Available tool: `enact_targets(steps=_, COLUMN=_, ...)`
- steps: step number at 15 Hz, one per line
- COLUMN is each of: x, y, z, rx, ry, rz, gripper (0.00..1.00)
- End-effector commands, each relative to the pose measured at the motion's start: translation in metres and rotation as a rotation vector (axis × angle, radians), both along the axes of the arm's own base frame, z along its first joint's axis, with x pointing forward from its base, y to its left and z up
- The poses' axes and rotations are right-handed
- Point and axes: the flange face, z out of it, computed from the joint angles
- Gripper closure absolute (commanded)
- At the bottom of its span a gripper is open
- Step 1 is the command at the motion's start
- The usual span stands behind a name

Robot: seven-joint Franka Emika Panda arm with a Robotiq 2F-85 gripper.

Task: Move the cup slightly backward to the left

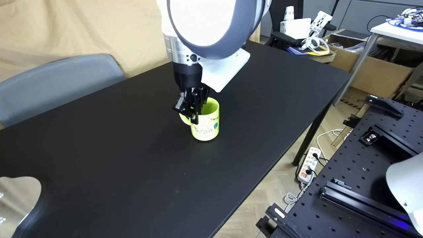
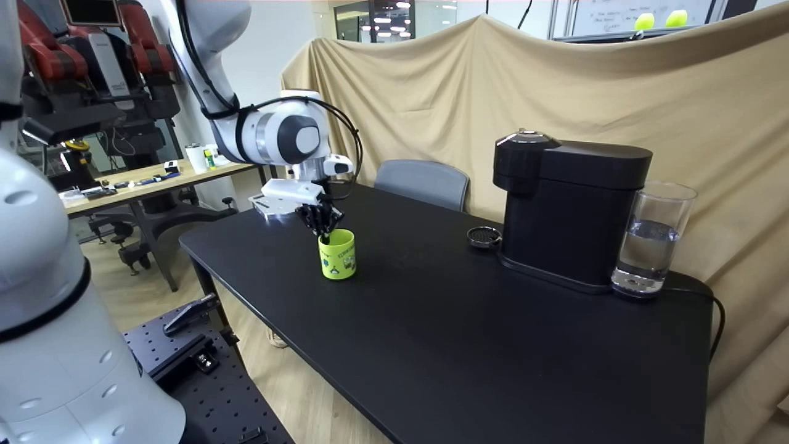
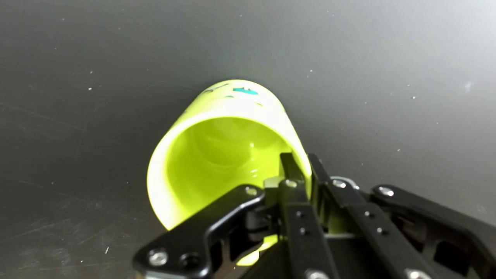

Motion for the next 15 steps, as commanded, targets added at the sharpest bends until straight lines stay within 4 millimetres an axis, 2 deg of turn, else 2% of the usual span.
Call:
enact_targets(steps=1, x=-0.011, y=-0.003, z=0.004, rx=-0.022, ry=-0.019, rz=-0.032, gripper=0.64)
enact_targets(steps=3, x=-0.011, y=-0.003, z=0.004, rx=-0.034, ry=-0.015, rz=-0.030, gripper=0.61)
enact_targets(steps=6, x=-0.009, y=-0.006, z=0.010, rx=-0.040, ry=-0.011, rz=-0.021, gripper=0.41)
enact_targets(steps=12, x=-0.005, y=-0.009, z=0.037, rx=-0.037, ry=0.018, rz=0.011, gripper=0.02)
enact_targets(steps=15, x=-0.001, y=-0.021, z=0.053, rx=-0.071, ry=0.098, rz=-0.006, gripper=0.00)
